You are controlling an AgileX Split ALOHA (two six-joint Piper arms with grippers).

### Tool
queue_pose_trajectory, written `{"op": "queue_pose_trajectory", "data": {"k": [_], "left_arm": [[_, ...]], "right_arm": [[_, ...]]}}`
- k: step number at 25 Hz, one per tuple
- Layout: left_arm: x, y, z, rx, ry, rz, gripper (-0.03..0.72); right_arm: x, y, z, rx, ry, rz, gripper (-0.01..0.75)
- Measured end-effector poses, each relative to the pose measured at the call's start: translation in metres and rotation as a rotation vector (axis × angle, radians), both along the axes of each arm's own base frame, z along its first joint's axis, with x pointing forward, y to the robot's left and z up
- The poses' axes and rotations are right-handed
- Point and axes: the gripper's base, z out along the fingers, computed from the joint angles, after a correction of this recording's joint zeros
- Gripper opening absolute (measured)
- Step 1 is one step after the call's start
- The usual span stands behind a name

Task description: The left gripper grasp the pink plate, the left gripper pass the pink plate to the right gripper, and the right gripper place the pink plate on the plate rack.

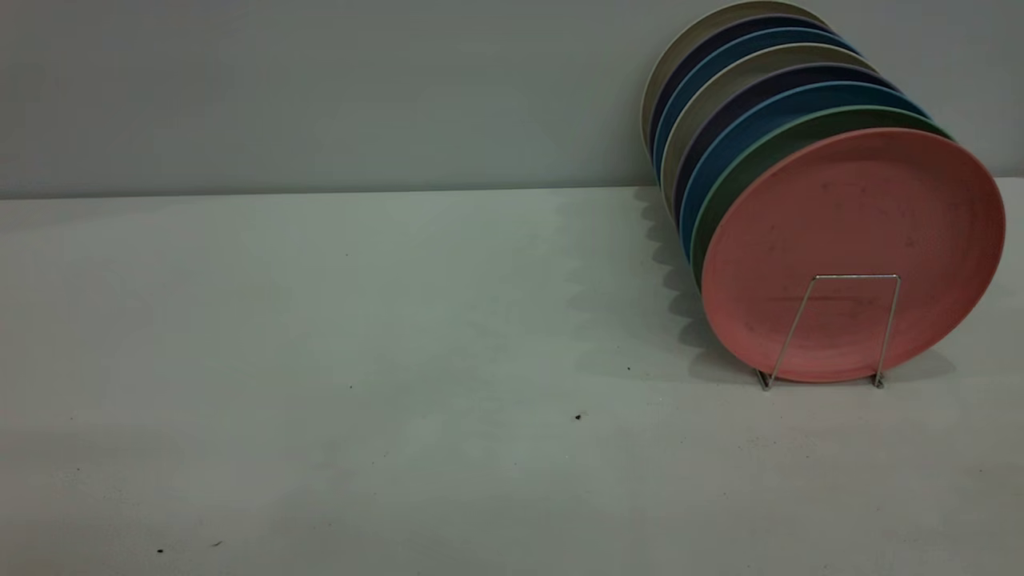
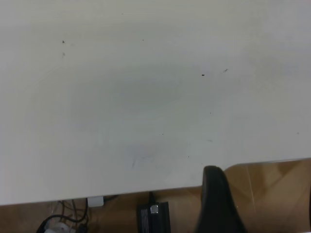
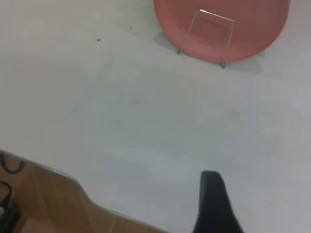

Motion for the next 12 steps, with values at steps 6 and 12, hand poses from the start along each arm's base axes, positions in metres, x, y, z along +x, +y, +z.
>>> {"op": "queue_pose_trajectory", "data": {"k": [6, 12], "left_arm": [[0.0, 0.0001, 0.0, 0.006, 0.0, -0.006, 0.503], [-0.0013, 0.0001, 0.0001, 0.009, -0.01, -0.009, 0.503]], "right_arm": [[0.0004, -0.0025, -0.0003, 0.007, 0.006, -0.04, 0.502], [0.0005, -0.0032, -0.0004, 0.009, 0.008, -0.051, 0.502]]}}
